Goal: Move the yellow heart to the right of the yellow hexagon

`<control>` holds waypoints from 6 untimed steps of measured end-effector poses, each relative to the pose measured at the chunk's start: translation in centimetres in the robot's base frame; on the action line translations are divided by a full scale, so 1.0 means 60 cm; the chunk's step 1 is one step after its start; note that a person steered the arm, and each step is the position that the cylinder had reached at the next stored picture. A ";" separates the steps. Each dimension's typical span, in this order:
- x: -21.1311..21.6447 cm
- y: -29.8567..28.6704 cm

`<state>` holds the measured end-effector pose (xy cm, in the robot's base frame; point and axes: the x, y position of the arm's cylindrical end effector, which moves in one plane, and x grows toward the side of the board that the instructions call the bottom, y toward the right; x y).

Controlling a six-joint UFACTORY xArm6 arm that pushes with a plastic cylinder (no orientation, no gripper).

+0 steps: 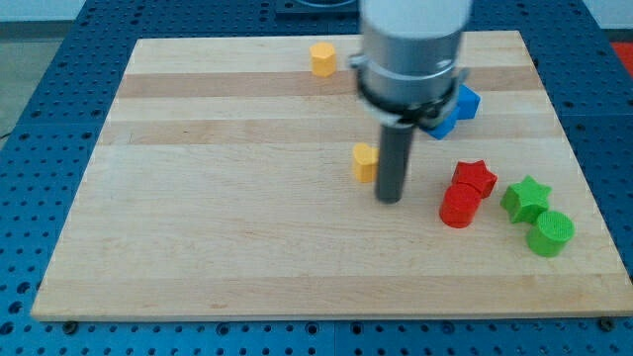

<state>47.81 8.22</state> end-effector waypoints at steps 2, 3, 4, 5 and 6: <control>-0.002 -0.001; 0.010 -0.053; 0.012 -0.063; -0.001 -0.063; -0.077 -0.063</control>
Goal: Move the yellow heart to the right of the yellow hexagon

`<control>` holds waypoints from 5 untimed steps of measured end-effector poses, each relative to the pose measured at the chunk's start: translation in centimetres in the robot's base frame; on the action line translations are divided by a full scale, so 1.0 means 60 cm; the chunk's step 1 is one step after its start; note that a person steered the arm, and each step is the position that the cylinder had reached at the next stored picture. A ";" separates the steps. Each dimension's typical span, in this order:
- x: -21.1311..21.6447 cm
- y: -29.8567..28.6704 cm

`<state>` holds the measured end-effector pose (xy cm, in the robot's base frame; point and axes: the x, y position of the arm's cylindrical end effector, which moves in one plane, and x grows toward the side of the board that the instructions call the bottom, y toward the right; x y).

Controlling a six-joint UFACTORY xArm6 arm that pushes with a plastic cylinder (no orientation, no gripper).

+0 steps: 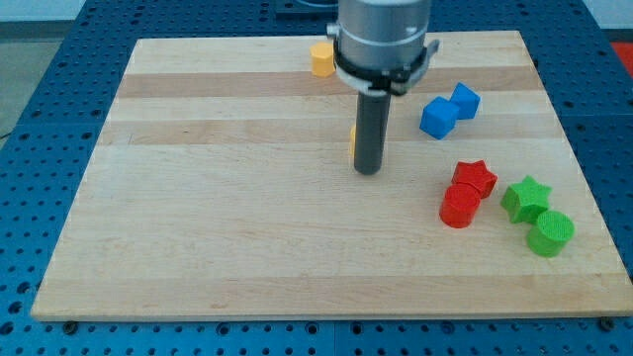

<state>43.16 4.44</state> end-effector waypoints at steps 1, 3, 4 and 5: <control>-0.076 0.000; -0.207 0.000; -0.265 0.000; -0.286 0.000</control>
